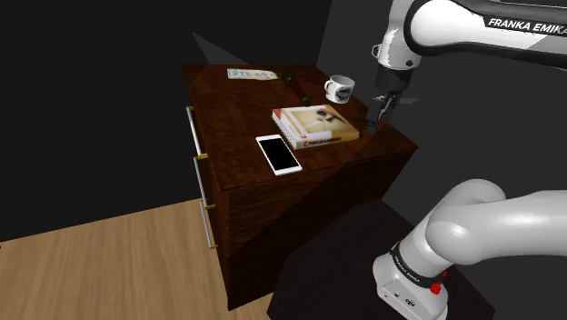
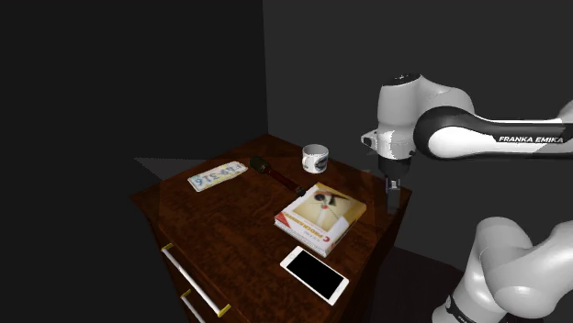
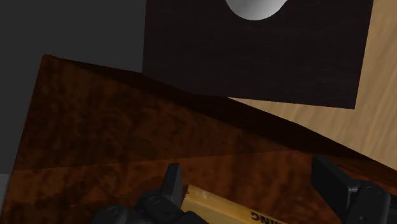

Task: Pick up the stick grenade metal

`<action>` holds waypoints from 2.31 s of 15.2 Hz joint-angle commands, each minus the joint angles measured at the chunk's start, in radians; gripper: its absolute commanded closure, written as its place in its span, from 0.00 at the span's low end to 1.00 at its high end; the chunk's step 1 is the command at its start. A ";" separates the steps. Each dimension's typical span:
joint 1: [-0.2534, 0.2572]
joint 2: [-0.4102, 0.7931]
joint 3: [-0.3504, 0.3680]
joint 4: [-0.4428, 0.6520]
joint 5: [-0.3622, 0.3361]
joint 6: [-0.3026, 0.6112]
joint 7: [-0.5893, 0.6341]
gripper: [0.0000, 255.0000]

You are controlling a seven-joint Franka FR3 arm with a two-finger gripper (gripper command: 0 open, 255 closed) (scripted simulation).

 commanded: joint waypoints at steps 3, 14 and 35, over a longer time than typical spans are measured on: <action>-0.007 0.081 0.006 0.043 0.016 0.042 0.039 0.00; -0.042 0.512 0.012 0.362 0.080 0.180 0.224 0.00; -0.113 1.216 -0.040 1.182 0.187 0.118 0.439 0.00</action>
